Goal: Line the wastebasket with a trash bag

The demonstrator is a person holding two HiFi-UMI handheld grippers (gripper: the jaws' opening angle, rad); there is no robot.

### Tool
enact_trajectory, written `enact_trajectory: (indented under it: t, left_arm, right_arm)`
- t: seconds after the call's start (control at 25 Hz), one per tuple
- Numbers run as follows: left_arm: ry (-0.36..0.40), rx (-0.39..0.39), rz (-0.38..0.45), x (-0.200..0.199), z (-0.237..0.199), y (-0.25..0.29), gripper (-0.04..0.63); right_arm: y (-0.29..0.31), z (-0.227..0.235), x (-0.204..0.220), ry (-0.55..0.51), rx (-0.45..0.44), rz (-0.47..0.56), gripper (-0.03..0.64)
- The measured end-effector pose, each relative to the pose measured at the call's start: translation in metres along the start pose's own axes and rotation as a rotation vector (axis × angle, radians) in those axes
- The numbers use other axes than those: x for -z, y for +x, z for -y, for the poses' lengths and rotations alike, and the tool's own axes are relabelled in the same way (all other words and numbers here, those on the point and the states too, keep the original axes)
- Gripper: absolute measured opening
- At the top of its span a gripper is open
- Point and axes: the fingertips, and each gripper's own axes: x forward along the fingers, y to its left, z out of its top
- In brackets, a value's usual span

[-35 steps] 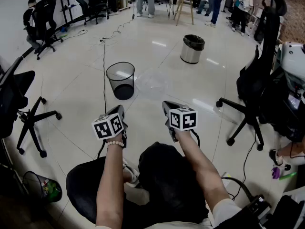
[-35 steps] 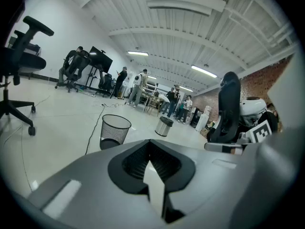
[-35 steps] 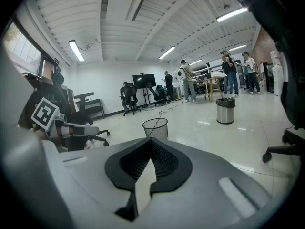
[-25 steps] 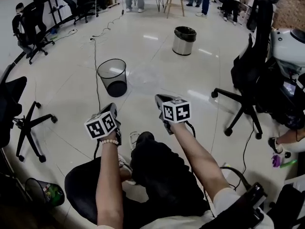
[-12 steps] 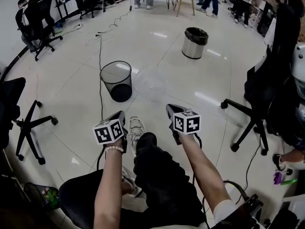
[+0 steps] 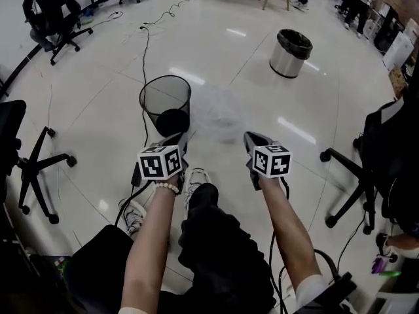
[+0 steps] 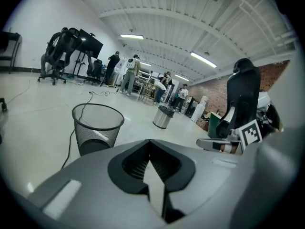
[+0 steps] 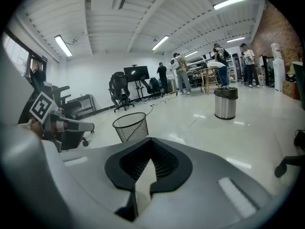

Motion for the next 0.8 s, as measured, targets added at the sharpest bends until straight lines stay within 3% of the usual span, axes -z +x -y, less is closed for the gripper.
enact_trajectory:
  t: [0.48,0.56,0.68,0.8]
  left_arm:
    - [0.082,0.04,-0.151,0.026,-0.061,0.128,0.012]
    - [0.071,0.045,-0.165,0.029,-0.07,0.15,0.136]
    - [0.034,0.058,-0.164,0.04,-0.076,0.181,0.203]
    - [0.045,0.02,-0.171,0.052,-0.086,0.206,0.273]
  right_arm:
    - [0.109,0.069,-0.013,0.041,0.106,-0.069,0.005]
    - [0.123,0.087,-0.013,0.054,0.125,-0.087,0.073]
    - [0.143,0.119,-0.001,0.075,0.167,-0.138,0.185]
    - [0.162,0.152,0.014,0.085,0.208,-0.187,0.287]
